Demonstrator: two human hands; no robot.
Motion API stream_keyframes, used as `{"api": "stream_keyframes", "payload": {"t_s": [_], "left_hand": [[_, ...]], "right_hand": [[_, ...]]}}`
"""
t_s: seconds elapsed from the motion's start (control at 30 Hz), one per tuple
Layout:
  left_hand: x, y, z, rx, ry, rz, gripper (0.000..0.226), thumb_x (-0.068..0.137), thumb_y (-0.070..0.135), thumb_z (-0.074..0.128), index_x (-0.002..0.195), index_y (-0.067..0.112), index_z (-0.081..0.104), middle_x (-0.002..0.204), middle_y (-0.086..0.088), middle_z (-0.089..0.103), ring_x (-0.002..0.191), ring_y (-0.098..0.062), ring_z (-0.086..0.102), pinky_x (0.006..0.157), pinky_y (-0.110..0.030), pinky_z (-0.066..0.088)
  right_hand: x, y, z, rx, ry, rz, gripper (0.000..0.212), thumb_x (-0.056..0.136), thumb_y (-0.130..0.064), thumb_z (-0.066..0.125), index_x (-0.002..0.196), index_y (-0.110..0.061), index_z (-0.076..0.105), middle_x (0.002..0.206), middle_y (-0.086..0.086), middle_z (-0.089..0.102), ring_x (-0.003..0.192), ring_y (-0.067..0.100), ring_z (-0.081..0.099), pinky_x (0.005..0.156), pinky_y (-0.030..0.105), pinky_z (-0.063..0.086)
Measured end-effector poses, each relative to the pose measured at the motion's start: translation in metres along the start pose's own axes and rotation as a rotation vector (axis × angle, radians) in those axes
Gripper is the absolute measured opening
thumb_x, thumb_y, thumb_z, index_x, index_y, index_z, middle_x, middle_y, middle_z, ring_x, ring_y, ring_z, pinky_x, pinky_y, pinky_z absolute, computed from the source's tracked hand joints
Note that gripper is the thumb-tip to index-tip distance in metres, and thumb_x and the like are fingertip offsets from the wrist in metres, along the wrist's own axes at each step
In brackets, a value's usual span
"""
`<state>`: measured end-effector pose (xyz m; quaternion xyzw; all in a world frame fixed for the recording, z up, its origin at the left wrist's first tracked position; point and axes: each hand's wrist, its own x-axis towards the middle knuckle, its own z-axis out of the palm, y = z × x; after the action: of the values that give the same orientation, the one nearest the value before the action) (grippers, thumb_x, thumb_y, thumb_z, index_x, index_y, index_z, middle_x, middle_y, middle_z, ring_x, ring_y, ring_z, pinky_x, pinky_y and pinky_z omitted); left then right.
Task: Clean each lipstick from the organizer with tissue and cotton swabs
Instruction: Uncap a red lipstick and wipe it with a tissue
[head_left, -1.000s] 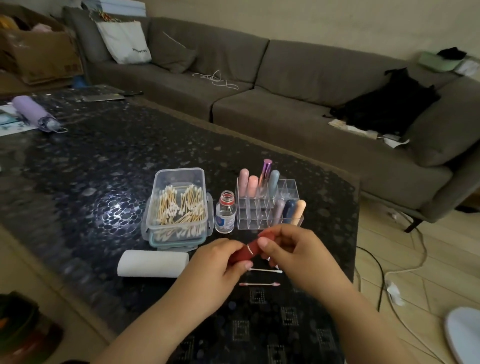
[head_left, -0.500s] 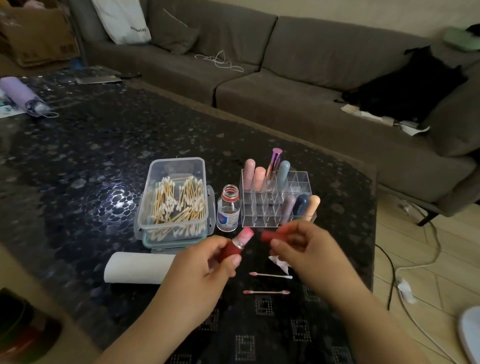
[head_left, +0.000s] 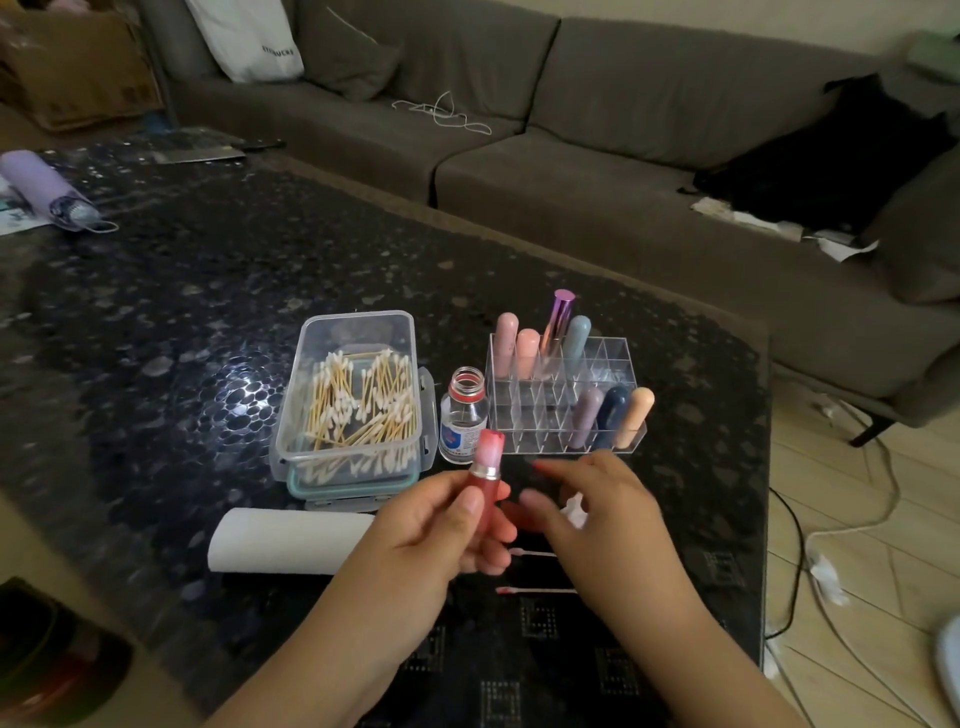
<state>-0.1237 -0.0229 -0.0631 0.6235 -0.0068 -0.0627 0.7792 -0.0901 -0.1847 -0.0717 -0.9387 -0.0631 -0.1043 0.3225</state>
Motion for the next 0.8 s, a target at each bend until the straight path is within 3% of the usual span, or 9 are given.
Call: {"api": "stream_keyframes", "payload": {"t_s": [0.07,0.13,0.2,0.33,0.47,0.6,0.8], "left_hand": [[0.000,0.000,0.002,0.007,-0.038,0.006,0.031,0.079,0.034,0.053,0.097,0.014,0.068,0.075,-0.001,0.069,0.069,-0.016,0.062,0.068,-0.024,0.052],[0.000,0.000,0.004,0.009,-0.067,0.019,0.023,0.088,0.034,0.058,0.093,0.016,0.071,0.077,0.000,0.069,0.069,-0.015,0.062,0.070,-0.025,0.052],[0.000,-0.001,0.007,0.024,-0.088,0.029,0.021,0.085,0.033,0.057,0.092,0.021,0.072,0.077,0.001,0.068,0.069,-0.014,0.061,0.072,-0.028,0.054],[0.001,-0.003,0.010,0.053,-0.113,0.030,0.022,0.079,0.038,0.060,0.094,0.027,0.071,0.076,0.000,0.067,0.070,-0.015,0.061,0.078,-0.035,0.053],[0.000,-0.006,0.013,0.061,-0.117,0.008,0.020,0.077,0.034,0.060,0.093,0.029,0.071,0.074,0.000,0.067,0.068,-0.014,0.062,0.075,-0.030,0.053],[0.001,-0.007,0.016,-0.028,-0.055,-0.023,0.025,0.071,0.030,0.064,0.094,0.025,0.074,0.079,-0.006,0.071,0.072,-0.015,0.065,0.080,-0.034,0.054],[-0.001,-0.005,0.022,-0.042,0.024,0.055,0.018,0.061,0.022,0.076,0.079,0.020,0.074,0.073,-0.004,0.071,0.068,-0.010,0.064,0.067,-0.021,0.053]], "right_hand": [[-0.002,-0.011,-0.012,0.292,0.014,0.054,0.029,0.083,-0.041,0.063,0.108,-0.029,0.069,0.094,-0.011,0.060,0.090,-0.002,0.056,0.076,0.002,0.037],[-0.005,-0.020,-0.024,0.539,-0.075,0.074,0.036,0.072,-0.053,0.058,0.103,-0.037,0.068,0.095,-0.006,0.064,0.089,0.001,0.061,0.077,0.007,0.043],[-0.008,-0.024,-0.029,0.648,-0.143,0.055,0.038,0.067,-0.054,0.060,0.099,-0.036,0.072,0.093,0.001,0.065,0.087,0.009,0.064,0.079,0.015,0.049],[-0.010,-0.022,-0.029,0.699,-0.165,0.050,0.029,0.070,-0.046,0.063,0.095,-0.037,0.075,0.088,0.007,0.064,0.086,0.019,0.064,0.084,0.028,0.053],[-0.010,-0.024,-0.030,0.770,-0.164,0.068,0.026,0.069,-0.043,0.064,0.089,-0.031,0.076,0.088,0.004,0.068,0.085,0.013,0.067,0.079,0.021,0.051],[-0.012,-0.024,-0.031,0.760,-0.119,0.057,0.021,0.072,-0.040,0.064,0.087,-0.029,0.076,0.088,0.007,0.067,0.086,0.020,0.066,0.081,0.024,0.053],[-0.015,-0.032,-0.028,0.816,-0.055,0.068,0.022,0.072,-0.039,0.064,0.083,-0.025,0.077,0.085,0.003,0.068,0.083,0.016,0.067,0.067,0.015,0.051]]}}
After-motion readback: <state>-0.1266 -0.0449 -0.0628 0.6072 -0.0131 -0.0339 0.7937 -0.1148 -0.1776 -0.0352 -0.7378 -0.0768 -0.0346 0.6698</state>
